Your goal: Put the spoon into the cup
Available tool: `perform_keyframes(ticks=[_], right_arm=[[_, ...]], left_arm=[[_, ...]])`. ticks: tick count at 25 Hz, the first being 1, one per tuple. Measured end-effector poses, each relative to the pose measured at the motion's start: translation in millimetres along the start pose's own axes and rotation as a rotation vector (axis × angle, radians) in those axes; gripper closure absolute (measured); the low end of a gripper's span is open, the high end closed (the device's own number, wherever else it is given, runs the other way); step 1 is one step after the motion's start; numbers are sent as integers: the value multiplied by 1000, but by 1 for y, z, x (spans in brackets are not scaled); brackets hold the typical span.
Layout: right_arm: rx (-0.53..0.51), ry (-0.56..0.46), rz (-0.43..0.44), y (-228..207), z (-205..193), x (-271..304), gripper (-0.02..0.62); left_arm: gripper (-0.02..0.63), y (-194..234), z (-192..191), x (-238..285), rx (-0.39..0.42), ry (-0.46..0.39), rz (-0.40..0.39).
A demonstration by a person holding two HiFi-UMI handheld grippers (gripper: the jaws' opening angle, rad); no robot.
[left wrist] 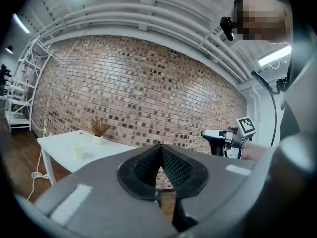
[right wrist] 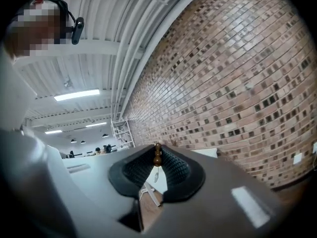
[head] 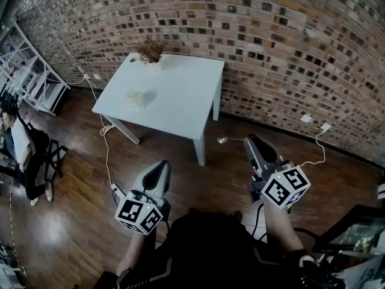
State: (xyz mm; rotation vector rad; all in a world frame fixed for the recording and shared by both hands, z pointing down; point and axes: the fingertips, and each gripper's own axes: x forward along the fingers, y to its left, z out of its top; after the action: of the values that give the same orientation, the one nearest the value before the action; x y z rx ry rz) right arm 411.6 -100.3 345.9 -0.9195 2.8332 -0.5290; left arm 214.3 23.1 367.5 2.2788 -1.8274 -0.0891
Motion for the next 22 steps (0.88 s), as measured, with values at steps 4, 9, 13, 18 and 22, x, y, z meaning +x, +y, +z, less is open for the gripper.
perform_keyframes(ticks=[4,9,13,18,22], right_arm=[[-4,19,43,36,-12,41,548],[-11,47,95,83,-31,86,548],[-14,82,150,115,-45,117,549],[-24,134,233,142,-62,153,548],[-29,144,278,149,-58,183,549]], left_arm=[[612,47,-1,-31,-22,-33,48],[612,105,5,-74,-23,-49,115],[612,136,11,-102,-39,-81,175],[612,159,10,-124,-72,-91,256],[612,178,12,-122,-89,-117,290]])
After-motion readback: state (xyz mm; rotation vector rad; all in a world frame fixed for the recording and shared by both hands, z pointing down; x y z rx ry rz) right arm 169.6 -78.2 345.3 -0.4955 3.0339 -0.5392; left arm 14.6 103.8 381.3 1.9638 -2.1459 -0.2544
